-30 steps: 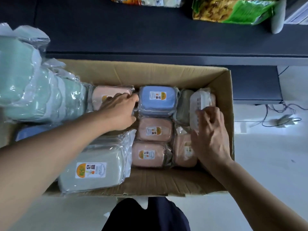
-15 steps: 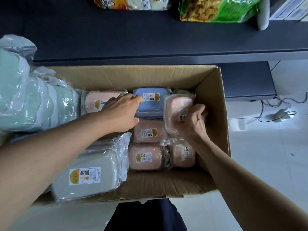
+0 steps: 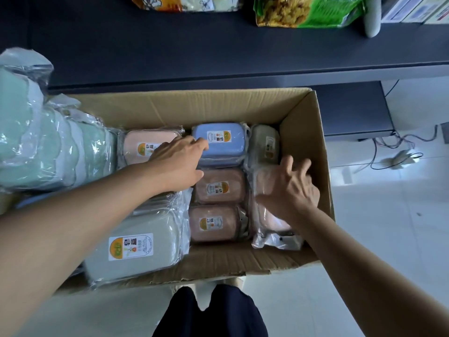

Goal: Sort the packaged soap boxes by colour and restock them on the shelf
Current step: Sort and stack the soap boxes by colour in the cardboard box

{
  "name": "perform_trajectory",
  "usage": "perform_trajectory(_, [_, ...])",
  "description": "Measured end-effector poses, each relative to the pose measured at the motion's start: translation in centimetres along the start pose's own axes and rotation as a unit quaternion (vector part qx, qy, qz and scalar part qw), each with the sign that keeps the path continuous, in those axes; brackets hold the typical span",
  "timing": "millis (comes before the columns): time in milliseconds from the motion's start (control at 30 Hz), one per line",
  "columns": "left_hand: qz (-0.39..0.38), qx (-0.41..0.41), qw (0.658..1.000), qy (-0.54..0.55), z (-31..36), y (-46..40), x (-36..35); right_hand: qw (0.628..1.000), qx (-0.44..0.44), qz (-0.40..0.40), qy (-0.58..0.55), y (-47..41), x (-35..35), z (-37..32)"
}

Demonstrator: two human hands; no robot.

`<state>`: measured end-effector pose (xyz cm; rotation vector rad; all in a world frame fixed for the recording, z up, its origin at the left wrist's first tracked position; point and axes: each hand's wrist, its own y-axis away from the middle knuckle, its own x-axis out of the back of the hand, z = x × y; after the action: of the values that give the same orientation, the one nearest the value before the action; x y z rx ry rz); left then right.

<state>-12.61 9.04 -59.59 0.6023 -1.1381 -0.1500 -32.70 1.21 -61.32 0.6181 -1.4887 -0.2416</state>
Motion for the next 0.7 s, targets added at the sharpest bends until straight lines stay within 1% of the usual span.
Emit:
perform_trajectory(100, [0.004, 0.019, 1.000, -0.011, -0.6, 0.0, 0.1, 0.996, 0.037, -0.057, 0.057, 1.1, -2.2, 1.6])
perform_trajectory(167, [0.023, 0.046, 0.998, -0.033, -1.6, -0.1, 0.1, 0.993, 0.050, -0.069, 0.086, 0.8, -3.1, 1.6])
perform_trajectory(267, [0.046, 0.113, 0.990, -0.069, -4.0, -0.4, 0.3, 0.991, 0.080, -0.016, 0.105, 0.3, -3.5, 0.5])
perform_trajectory(367, [0.022, 0.154, 0.982, -0.104, -6.5, -0.8, -0.4, 0.993, 0.099, 0.016, 0.057, 0.2, -3.1, -0.8])
perform_trajectory(433, [-0.002, 0.149, 0.979, -0.138, -7.9, -1.4, -1.4, 0.991, 0.118, 0.050, 0.029, 0.0, -3.0, -1.6])
perform_trajectory(467, [-0.007, 0.140, 0.977, -0.159, -8.5, -1.7, -1.8, 0.991, 0.122, 0.054, 0.017, -0.3, -2.9, -2.0])
perform_trajectory(600, [-0.007, 0.123, 0.971, -0.204, -9.9, -2.9, -2.9, 0.994, 0.108, 0.010, -0.033, -1.4, -2.5, -3.2])
perform_trajectory(700, [0.001, 0.120, 0.970, -0.211, -9.9, -3.3, -2.8, 0.992, 0.112, 0.007, -0.050, -2.0, -2.1, -3.4])
